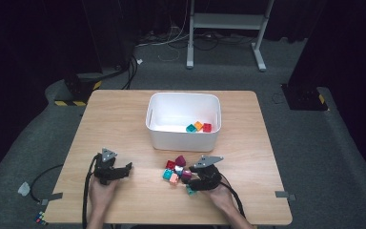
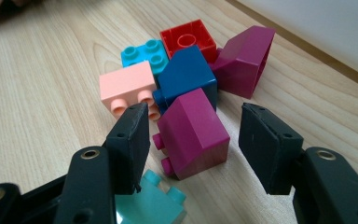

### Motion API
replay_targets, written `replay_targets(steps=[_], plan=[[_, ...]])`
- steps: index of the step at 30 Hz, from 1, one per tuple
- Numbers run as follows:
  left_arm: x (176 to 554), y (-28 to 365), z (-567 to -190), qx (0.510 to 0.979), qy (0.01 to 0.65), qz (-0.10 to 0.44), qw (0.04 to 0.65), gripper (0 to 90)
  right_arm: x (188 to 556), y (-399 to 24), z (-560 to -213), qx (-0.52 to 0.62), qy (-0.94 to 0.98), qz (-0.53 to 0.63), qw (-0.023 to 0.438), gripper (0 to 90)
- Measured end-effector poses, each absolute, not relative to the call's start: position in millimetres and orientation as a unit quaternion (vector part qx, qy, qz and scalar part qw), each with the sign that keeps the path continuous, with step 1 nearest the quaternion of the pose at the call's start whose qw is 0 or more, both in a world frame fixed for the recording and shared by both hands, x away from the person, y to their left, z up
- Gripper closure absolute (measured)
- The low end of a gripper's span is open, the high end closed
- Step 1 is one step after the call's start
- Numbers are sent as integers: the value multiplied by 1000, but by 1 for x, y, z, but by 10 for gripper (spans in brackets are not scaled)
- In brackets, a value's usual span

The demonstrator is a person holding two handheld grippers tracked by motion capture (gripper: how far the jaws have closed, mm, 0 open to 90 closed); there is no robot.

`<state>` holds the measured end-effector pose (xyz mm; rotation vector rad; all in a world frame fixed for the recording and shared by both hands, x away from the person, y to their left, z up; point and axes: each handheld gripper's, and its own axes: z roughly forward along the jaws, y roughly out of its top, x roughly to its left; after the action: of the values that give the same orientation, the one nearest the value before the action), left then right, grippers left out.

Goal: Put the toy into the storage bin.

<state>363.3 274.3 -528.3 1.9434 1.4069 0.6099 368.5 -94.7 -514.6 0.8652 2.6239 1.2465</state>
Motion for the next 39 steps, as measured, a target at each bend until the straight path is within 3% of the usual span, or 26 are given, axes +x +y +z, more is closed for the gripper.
replay_targets(steps=[12, 20, 39], plan=[[363, 274, -528, 743, 537, 233, 326, 170, 372, -93, -517, 290, 873, 384, 84, 469], [363, 274, -528, 742, 537, 233, 327, 170, 374, -97, -516, 299, 868, 385, 98, 615], [363, 274, -528, 741, 538, 233, 329, 170, 378, -113, -495, 316, 848, 407, 121, 635]])
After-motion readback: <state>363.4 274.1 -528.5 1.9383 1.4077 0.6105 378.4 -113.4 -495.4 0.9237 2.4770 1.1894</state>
